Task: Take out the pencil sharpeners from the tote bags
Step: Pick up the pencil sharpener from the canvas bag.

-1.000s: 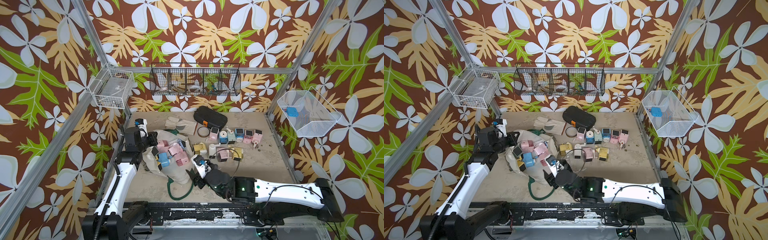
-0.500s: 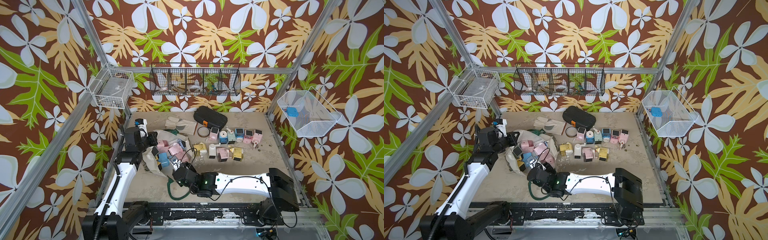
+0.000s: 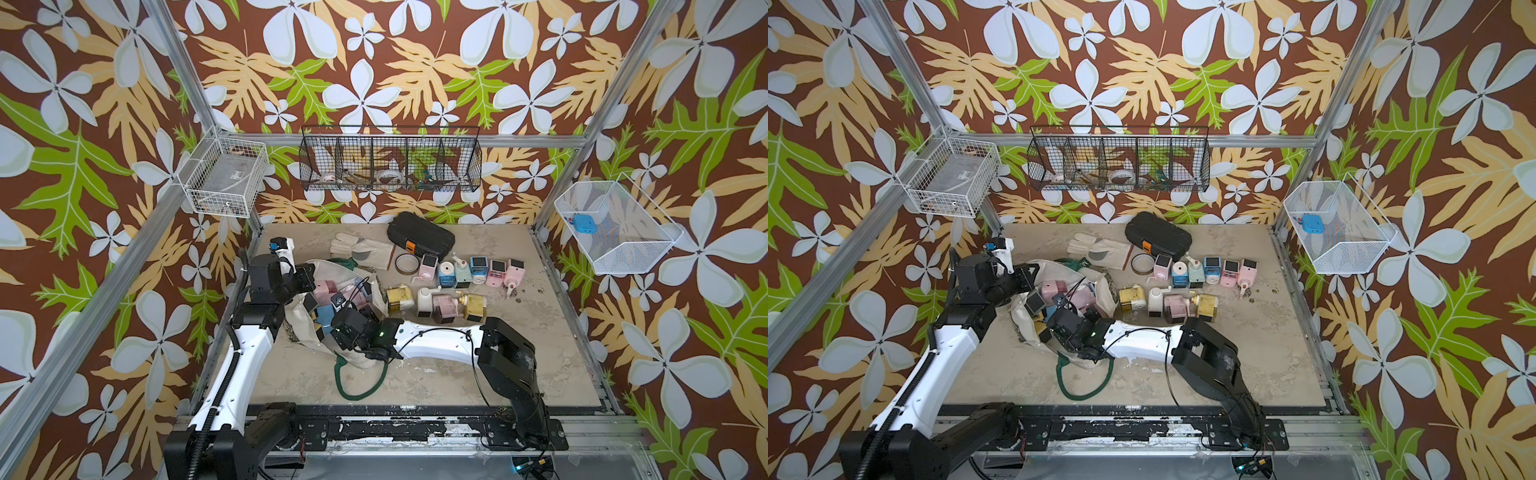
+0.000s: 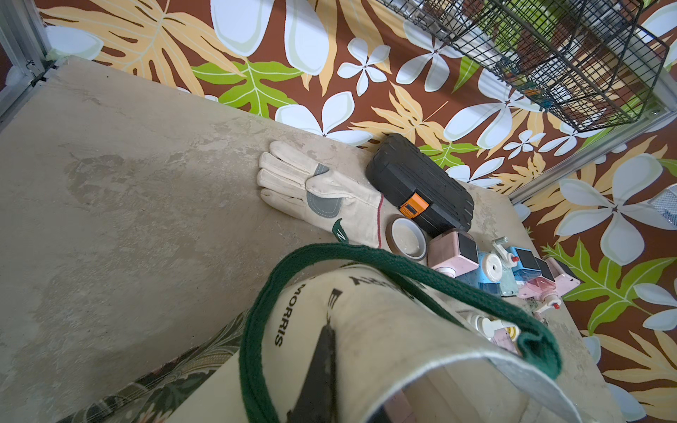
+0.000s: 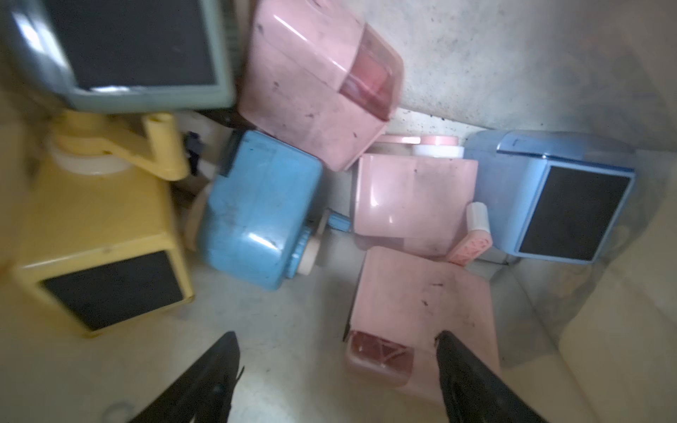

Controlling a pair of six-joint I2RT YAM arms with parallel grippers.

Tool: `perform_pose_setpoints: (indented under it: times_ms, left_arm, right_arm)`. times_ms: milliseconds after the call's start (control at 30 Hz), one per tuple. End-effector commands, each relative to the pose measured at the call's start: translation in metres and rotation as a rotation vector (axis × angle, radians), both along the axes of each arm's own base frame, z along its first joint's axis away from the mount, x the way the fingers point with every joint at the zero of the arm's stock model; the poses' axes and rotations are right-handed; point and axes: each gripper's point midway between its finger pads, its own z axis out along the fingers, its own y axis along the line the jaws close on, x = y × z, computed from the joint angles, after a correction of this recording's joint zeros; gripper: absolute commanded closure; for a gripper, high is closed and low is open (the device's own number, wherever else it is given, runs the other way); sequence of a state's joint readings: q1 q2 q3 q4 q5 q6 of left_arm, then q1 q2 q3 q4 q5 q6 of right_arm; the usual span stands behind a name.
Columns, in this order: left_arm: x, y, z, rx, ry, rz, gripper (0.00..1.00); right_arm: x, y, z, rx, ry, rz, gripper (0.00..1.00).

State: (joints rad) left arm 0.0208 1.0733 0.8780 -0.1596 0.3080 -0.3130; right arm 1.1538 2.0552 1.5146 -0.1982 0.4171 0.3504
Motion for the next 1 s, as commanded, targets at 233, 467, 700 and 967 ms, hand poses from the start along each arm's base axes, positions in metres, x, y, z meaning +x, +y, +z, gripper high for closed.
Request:
perform_pose_setpoints:
  times_ms: [233, 467, 700, 967]
  left_arm:
    - [0.005, -0.003, 0.023, -0.021, -0.083, -0.013, 1.00]
    - [0.005, -0.003, 0.023, -0.020, -0.083, -0.012, 1.00]
    - [0.005, -0.003, 0.022, -0.021, -0.081, -0.012, 1.00]
    - [0.005, -0.003, 0.024, -0.020, -0.084, -0.013, 1.00]
  right_arm:
    - [0.025, -0.034, -0.033, -0.109, 0.030, -0.078, 0.05]
    - [0.032, -0.047, -0.050, -0.137, 0.049, -0.124, 0.00]
    - [0.031, -0.039, -0.072, -0.113, 0.112, -0.096, 0.07]
    - [0.024, -0.032, -0.054, -0.045, 0.115, -0.043, 0.27]
